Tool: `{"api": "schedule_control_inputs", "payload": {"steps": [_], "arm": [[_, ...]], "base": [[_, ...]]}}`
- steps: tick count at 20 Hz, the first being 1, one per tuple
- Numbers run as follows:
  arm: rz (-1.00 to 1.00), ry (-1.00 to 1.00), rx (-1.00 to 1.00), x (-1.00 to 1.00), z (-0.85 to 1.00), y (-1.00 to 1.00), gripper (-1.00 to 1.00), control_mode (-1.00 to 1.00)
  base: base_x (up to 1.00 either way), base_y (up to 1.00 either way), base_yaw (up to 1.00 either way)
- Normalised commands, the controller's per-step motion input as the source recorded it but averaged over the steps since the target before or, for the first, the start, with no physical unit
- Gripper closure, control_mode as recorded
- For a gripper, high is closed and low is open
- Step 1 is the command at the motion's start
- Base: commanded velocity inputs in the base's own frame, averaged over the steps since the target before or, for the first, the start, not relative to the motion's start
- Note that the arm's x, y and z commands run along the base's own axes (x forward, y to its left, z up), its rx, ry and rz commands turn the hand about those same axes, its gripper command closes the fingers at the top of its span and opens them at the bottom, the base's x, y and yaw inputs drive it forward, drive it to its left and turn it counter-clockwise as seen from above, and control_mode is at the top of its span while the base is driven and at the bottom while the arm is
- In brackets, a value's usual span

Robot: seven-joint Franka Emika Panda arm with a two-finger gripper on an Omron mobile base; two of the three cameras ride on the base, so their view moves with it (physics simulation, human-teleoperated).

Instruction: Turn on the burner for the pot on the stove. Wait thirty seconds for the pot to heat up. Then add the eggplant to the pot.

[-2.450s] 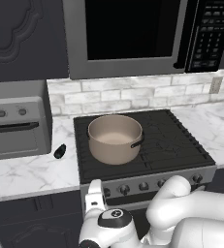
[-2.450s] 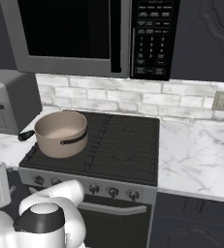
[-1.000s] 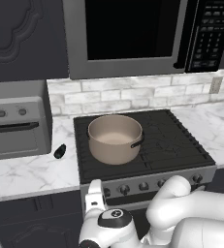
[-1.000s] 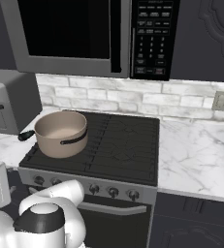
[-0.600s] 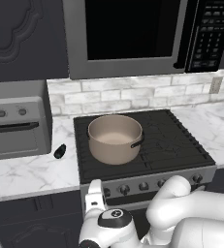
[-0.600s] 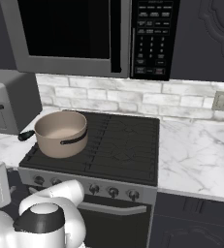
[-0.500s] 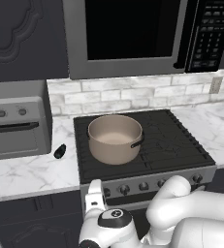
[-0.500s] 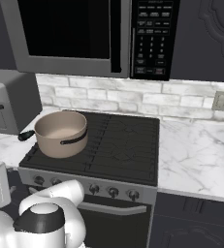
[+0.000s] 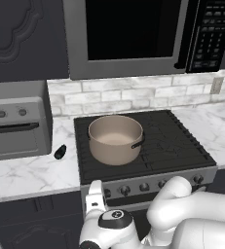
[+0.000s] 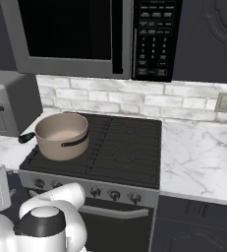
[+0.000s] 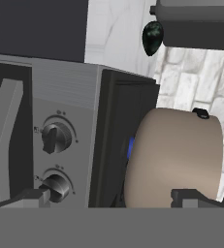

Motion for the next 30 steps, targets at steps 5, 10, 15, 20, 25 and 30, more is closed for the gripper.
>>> {"api": "schedule_control_inputs", "payload": {"steps": [5, 10, 15, 20, 25, 30], "arm": [[0.00, 0.00, 0.00, 0.00, 0.00, 0.00, -1.00, -1.00], [0.00, 0.00, 0.00, 0.00, 0.00, 0.00, -1.00, -1.00], [0.00, 0.00, 0.00, 0.00, 0.00, 0.00, -1.00, -1.00], [0.00, 0.00, 0.00, 0.00, 0.00, 0.00, -1.00, -1.00], [0.00, 0.00, 0.00, 0.00, 0.00, 0.00, -1.00, -1.00], [0.00, 0.00, 0.00, 0.00, 0.00, 0.00, -1.00, -1.00]], "base": [[0.00, 0.00, 0.00], [0.00, 0.00, 0.00], [0.00, 0.00, 0.00], [0.00, 0.00, 0.00], [0.00, 0.00, 0.00], [0.00, 0.00, 0.00]]}}
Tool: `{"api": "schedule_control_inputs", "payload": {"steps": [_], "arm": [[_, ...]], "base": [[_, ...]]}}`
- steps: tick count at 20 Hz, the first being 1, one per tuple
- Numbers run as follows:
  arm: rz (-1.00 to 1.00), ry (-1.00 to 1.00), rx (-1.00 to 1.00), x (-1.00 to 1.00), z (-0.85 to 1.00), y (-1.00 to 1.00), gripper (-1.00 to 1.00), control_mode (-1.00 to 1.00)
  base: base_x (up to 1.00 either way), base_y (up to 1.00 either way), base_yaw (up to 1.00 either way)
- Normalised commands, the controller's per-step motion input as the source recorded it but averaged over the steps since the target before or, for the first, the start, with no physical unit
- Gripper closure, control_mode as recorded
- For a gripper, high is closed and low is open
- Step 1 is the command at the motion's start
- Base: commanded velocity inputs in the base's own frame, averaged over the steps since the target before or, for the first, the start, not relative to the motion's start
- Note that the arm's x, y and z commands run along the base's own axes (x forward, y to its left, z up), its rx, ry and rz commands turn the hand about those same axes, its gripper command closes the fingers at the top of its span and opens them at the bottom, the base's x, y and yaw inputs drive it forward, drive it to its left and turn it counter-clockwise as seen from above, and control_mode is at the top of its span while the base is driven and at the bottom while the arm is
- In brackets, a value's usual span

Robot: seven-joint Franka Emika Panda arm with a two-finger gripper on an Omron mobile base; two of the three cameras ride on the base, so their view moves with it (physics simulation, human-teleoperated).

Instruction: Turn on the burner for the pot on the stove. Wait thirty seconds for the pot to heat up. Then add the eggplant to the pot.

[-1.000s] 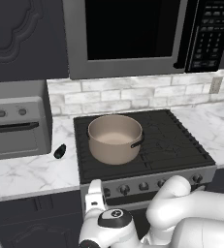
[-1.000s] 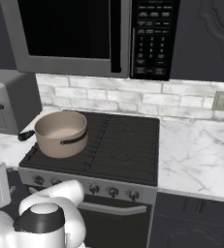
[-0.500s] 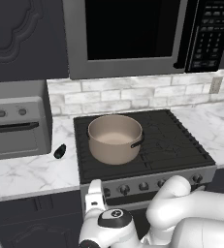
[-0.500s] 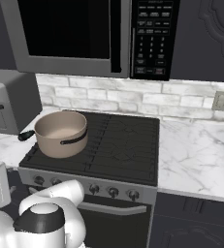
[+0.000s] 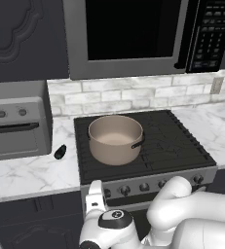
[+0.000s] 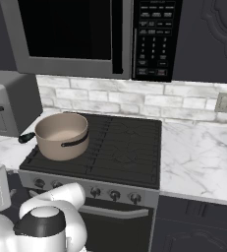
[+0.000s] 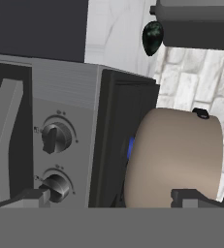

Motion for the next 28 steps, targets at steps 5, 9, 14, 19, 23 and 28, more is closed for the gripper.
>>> {"api": "schedule_control_inputs", "payload": {"steps": [5, 9, 14, 19, 23, 28], "arm": [[0.00, 0.00, 0.00, 0.00, 0.00, 0.00, -1.00, -1.00], [0.00, 0.00, 0.00, 0.00, 0.00, 0.00, -1.00, -1.00], [0.00, 0.00, 0.00, 0.00, 0.00, 0.00, -1.00, -1.00], [0.00, 0.00, 0.00, 0.00, 0.00, 0.00, -1.00, -1.00], [0.00, 0.00, 0.00, 0.00, 0.00, 0.00, -1.00, -1.00], [0.00, 0.00, 0.00, 0.00, 0.00, 0.00, -1.00, -1.00]], "base": [[0.00, 0.00, 0.00], [0.00, 0.00, 0.00], [0.00, 0.00, 0.00], [0.00, 0.00, 0.00], [0.00, 0.00, 0.00], [0.00, 0.00, 0.00]]}}
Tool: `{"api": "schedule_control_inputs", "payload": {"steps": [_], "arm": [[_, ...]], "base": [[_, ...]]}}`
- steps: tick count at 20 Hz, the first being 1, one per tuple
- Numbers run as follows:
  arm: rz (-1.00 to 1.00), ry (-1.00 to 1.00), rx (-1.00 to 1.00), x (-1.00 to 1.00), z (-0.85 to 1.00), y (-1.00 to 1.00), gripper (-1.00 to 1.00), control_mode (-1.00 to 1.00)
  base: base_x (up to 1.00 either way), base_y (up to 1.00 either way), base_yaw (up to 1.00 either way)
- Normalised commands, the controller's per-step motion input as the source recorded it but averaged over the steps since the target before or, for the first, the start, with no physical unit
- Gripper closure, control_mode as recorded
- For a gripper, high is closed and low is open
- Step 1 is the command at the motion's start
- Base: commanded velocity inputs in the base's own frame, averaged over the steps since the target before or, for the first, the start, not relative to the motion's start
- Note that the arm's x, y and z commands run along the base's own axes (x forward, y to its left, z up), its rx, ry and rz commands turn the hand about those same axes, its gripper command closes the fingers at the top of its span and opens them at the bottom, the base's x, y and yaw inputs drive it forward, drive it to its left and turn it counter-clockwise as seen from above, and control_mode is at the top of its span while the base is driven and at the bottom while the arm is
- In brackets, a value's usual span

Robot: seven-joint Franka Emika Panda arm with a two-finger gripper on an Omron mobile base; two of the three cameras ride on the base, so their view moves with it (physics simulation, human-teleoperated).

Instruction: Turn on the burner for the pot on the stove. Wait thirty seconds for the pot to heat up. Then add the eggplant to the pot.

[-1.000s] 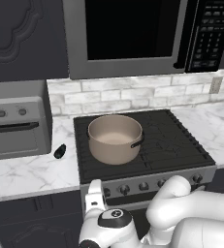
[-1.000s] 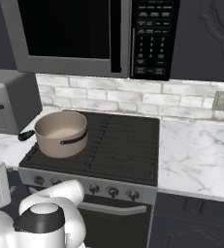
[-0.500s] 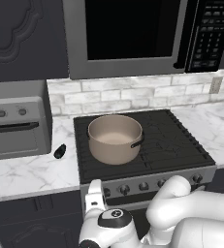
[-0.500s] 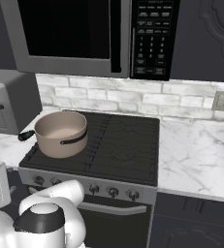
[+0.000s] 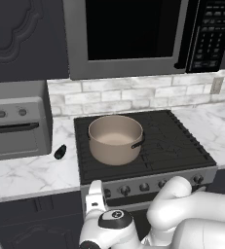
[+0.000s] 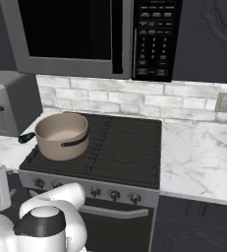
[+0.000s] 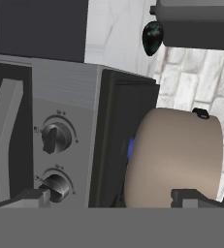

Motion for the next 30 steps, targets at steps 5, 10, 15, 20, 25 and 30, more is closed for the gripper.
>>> {"api": "schedule_control_inputs", "payload": {"steps": [5, 10, 15, 20, 25, 30], "arm": [[0.00, 0.00, 0.00, 0.00, 0.00, 0.00, -1.00, -1.00], [0.00, 0.00, 0.00, 0.00, 0.00, 0.00, -1.00, -1.00], [0.00, 0.00, 0.00, 0.00, 0.00, 0.00, -1.00, -1.00], [0.00, 0.00, 0.00, 0.00, 0.00, 0.00, -1.00, -1.00], [0.00, 0.00, 0.00, 0.00, 0.00, 0.00, -1.00, -1.00], [0.00, 0.00, 0.00, 0.00, 0.00, 0.00, -1.00, -1.00]], "base": [[0.00, 0.00, 0.00], [0.00, 0.00, 0.00], [0.00, 0.00, 0.00], [0.00, 0.00, 0.00], [0.00, 0.00, 0.00], [0.00, 0.00, 0.00]]}}
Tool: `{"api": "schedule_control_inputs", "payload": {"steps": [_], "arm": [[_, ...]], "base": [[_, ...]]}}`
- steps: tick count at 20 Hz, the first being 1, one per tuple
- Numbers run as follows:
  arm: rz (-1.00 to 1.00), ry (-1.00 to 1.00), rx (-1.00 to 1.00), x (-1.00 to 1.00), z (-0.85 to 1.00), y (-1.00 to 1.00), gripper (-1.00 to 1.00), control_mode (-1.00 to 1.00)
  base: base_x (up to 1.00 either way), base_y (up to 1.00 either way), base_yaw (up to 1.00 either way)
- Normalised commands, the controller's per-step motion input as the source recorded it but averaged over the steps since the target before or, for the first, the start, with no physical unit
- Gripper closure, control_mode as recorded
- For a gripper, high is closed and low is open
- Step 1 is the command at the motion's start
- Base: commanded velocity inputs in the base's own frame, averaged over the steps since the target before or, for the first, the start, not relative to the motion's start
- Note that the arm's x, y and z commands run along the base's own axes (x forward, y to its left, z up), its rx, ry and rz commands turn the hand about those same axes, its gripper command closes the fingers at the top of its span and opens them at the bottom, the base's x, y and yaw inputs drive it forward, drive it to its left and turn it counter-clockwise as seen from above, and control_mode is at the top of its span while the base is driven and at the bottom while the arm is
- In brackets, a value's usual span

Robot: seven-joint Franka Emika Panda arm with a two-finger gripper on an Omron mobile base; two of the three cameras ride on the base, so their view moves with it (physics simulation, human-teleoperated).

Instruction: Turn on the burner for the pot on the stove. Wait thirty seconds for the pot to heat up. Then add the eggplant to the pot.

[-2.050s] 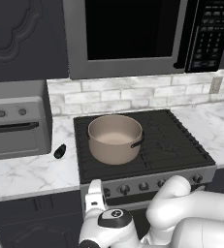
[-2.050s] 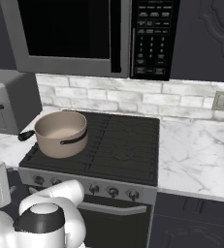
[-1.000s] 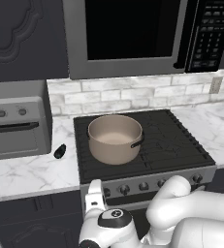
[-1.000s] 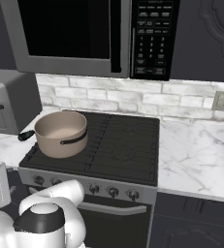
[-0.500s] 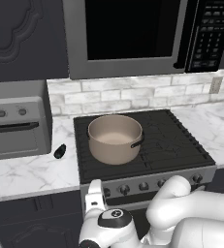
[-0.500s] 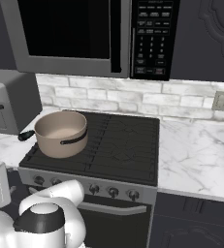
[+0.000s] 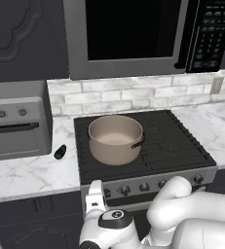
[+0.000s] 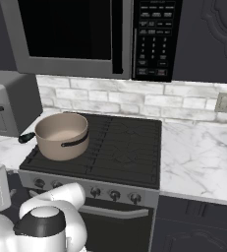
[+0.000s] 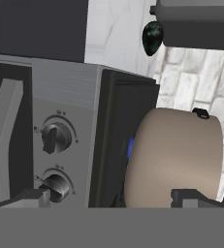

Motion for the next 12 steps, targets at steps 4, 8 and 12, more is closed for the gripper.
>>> {"api": "schedule_control_inputs", "payload": {"steps": [4, 8, 12], "arm": [[0.00, 0.00, 0.00, 0.00, 0.00, 0.00, -1.00, -1.00], [0.00, 0.00, 0.00, 0.00, 0.00, 0.00, -1.00, -1.00], [0.00, 0.00, 0.00, 0.00, 0.00, 0.00, -1.00, -1.00]], "base": [[0.00, 0.00, 0.00], [0.00, 0.00, 0.00], [0.00, 0.00, 0.00]]}}
